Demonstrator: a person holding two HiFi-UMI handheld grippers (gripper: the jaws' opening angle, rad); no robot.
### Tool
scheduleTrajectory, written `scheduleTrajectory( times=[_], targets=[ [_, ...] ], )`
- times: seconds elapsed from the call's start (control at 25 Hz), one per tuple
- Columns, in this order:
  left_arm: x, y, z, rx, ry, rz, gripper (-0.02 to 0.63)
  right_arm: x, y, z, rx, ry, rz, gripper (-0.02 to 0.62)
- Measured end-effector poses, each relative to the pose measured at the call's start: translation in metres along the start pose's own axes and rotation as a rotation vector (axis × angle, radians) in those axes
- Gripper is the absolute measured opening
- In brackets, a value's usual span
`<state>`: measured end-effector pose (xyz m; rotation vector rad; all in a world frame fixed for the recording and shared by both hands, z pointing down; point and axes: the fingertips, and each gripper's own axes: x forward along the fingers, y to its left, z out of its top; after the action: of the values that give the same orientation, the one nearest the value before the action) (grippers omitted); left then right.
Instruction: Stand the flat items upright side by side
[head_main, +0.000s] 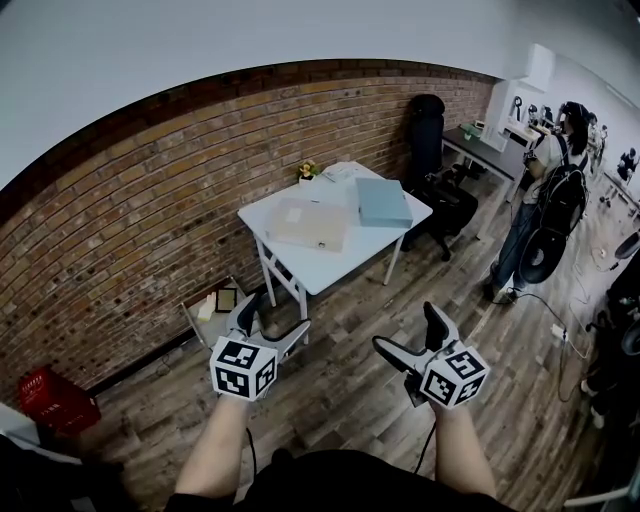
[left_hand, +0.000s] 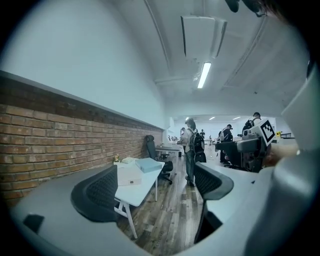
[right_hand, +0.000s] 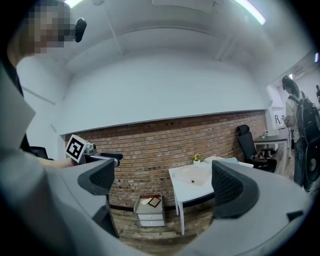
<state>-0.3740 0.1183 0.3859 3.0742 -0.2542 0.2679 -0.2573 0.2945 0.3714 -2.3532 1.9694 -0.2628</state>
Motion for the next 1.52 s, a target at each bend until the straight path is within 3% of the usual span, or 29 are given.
scheduleTrajectory(
  times=[0.36, 0.6, 0.92, 1.12, 1.52],
  targets=[
    [0.016, -0.027, -0.005, -0.014, 0.02, -0.025, 0.514, -0.019, -0.018, -0.012, 0.036, 0.027, -0.019, 0.586],
    [0.049, -0.073, 0.001, -0.019, 0.004, -0.052, 0.514, -0.063, -0.053, -0.023, 0.084, 0.047, 0.018, 0.586],
    [0.09, -0.117, -0.008, -0.036, 0.016, -0.078, 0.513, -0.097, -0.108, -0.043, 0.138, 0.07, -0.019, 0.585],
    [0.123, -0.112, -0.016, -0.052, 0.042, -0.099, 0.512, -0.08, -0.131, -0.049, 0.154, 0.098, -0.025, 0.584],
    [0.236, -0.039, -0.011, -0.088, 0.054, -0.141, 0.512, 0.01, -0.21, -0.039, 0.16, 0.135, -0.08, 0.584]
  ],
)
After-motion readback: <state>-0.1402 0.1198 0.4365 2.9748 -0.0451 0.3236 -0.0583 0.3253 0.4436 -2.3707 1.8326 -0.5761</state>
